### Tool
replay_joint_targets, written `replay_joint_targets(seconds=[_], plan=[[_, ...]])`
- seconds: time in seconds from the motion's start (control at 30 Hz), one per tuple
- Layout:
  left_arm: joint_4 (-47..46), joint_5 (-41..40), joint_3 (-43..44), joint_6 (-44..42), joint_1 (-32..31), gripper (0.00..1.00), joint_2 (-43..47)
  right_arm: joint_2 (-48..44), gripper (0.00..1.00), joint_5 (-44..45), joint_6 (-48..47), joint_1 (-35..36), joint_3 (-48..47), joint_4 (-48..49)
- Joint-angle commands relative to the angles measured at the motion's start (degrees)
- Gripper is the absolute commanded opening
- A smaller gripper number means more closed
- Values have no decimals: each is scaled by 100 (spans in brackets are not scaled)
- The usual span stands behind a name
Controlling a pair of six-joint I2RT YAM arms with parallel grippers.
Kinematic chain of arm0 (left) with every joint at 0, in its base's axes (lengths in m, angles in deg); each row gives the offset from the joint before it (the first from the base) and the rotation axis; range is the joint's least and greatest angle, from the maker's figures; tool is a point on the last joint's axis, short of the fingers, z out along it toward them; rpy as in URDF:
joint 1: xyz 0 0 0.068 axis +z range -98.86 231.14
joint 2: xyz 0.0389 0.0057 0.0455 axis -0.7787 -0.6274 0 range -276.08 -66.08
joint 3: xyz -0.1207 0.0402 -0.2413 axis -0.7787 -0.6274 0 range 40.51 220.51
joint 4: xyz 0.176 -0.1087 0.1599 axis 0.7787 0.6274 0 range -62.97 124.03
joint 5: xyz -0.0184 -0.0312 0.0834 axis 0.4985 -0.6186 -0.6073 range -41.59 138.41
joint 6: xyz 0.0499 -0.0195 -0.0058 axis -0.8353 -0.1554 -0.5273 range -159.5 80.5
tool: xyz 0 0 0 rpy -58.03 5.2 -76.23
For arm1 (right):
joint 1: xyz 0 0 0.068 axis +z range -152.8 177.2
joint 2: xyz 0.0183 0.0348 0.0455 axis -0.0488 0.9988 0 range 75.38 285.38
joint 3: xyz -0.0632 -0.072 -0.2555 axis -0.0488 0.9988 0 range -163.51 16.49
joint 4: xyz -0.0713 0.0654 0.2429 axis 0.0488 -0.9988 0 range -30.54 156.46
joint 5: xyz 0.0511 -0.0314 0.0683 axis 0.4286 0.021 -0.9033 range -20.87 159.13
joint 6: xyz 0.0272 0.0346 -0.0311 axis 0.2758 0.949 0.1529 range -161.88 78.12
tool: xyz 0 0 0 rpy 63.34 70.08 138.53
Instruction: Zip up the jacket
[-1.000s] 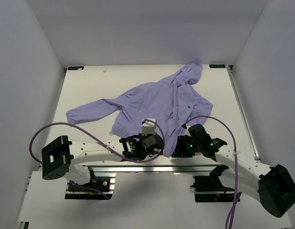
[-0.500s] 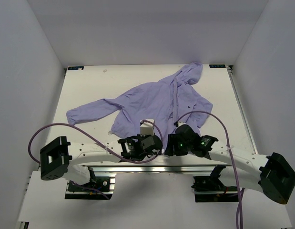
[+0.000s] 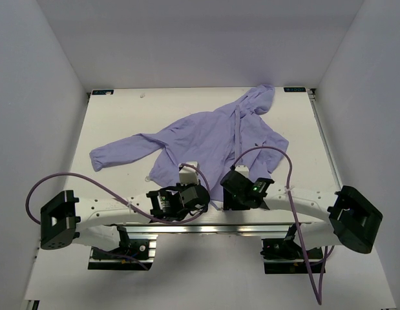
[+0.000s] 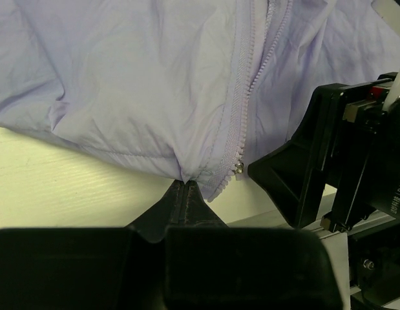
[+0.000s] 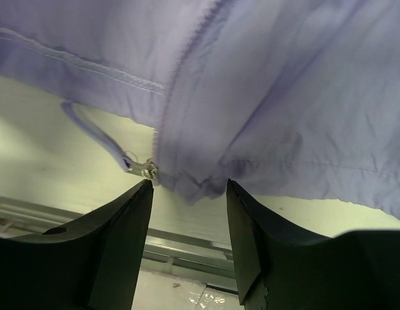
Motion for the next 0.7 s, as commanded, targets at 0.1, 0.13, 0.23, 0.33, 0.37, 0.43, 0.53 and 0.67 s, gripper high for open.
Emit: replay_joint_targets(seconds=[0.1, 0.13, 0.23, 0.33, 0.37, 0.43, 0.53, 0.67], plan=[[-30, -176, -6, 69, 24, 0, 165, 304, 55, 404, 269, 126, -359, -353], [-30, -193, -6, 69, 24, 0, 174, 339, 55, 422, 269, 135, -403, -370], [-13, -237, -15, 61, 32, 0, 226, 541, 55, 536, 356, 170, -526, -528], [14, -290, -67, 69, 24, 0, 323, 830, 55, 597, 401, 214, -640, -616], [22, -308, -85, 78, 24, 0, 358, 884, 55, 606, 401, 232, -684, -625], [31, -351, -155, 78, 24, 0, 446, 1076, 55, 642, 392, 275, -789, -678], [101, -430, -190, 131, 24, 0, 542, 1349, 50, 659, 401, 302, -886, -791], [233, -545, -217, 236, 24, 0, 613, 1710, 38, 729, 515, 302, -1089, -1116]])
